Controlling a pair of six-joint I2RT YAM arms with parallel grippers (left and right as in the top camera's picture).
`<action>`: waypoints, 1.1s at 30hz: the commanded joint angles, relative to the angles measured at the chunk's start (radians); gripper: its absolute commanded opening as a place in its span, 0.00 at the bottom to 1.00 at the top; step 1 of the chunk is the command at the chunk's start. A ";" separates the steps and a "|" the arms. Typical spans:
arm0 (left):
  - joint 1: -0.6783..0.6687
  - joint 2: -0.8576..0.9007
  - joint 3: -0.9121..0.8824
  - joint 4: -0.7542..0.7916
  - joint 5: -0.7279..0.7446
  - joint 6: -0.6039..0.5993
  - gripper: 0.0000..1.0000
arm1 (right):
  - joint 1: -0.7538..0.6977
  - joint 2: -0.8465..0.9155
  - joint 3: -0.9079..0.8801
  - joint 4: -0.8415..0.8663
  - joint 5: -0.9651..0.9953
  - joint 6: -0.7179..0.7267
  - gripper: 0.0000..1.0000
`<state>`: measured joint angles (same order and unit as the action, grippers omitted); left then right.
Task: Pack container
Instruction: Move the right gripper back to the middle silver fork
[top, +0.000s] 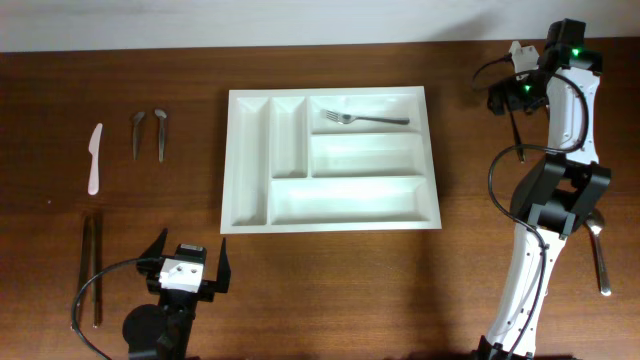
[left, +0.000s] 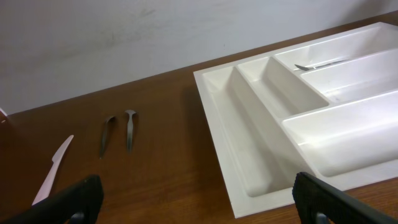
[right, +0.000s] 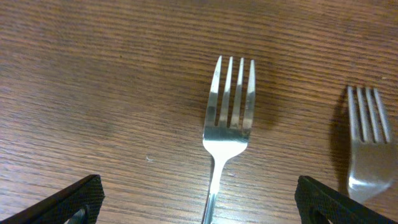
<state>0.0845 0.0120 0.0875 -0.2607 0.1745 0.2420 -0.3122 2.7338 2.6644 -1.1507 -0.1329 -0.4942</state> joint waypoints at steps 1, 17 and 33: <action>-0.006 -0.002 -0.005 -0.001 -0.007 -0.002 0.99 | 0.006 0.035 -0.007 0.002 -0.005 -0.031 0.99; -0.006 -0.002 -0.005 -0.001 -0.007 -0.003 0.99 | 0.004 0.088 -0.017 -0.003 -0.002 -0.097 0.98; -0.006 -0.002 -0.005 -0.001 -0.007 -0.003 0.99 | 0.005 0.088 -0.017 -0.037 0.063 -0.093 0.46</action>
<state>0.0845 0.0120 0.0875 -0.2607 0.1745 0.2420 -0.3084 2.7785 2.6644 -1.1809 -0.1284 -0.5808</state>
